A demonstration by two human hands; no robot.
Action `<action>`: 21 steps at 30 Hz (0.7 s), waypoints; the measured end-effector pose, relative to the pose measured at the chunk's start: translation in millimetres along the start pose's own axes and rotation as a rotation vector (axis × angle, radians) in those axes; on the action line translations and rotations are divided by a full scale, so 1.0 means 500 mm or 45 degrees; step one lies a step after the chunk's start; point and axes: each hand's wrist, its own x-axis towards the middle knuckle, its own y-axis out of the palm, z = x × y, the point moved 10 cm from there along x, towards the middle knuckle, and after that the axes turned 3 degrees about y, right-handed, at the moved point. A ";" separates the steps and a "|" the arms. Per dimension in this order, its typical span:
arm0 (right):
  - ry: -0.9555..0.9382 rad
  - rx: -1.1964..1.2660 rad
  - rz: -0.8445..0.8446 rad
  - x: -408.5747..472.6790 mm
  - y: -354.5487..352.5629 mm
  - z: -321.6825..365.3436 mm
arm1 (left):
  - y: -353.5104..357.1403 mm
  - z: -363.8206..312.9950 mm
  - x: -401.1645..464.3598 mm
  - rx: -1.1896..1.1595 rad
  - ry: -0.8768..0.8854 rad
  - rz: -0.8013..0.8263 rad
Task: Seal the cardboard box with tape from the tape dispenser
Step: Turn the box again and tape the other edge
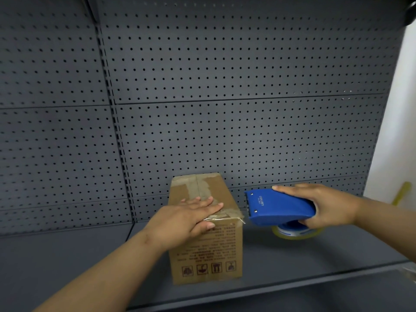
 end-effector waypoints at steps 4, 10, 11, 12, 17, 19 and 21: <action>-0.012 0.004 0.002 -0.002 0.001 0.000 | -0.001 -0.001 -0.002 -0.014 -0.005 0.005; -0.029 0.010 -0.005 -0.006 0.006 -0.007 | -0.002 -0.002 0.001 -0.020 -0.002 0.006; -0.032 0.001 0.002 -0.008 0.007 -0.007 | -0.002 -0.001 0.000 -0.025 -0.005 0.006; -0.030 -0.016 0.009 -0.011 0.007 -0.009 | -0.002 -0.001 0.000 -0.030 -0.007 0.007; -0.039 -0.165 0.078 -0.020 -0.008 -0.011 | 0.001 -0.006 0.007 -0.006 -0.001 0.035; -0.039 -0.220 0.142 -0.008 -0.011 0.006 | 0.001 -0.009 0.009 0.005 0.007 0.042; -0.036 -0.261 0.228 0.012 -0.014 0.023 | -0.001 -0.011 0.009 0.006 0.017 0.036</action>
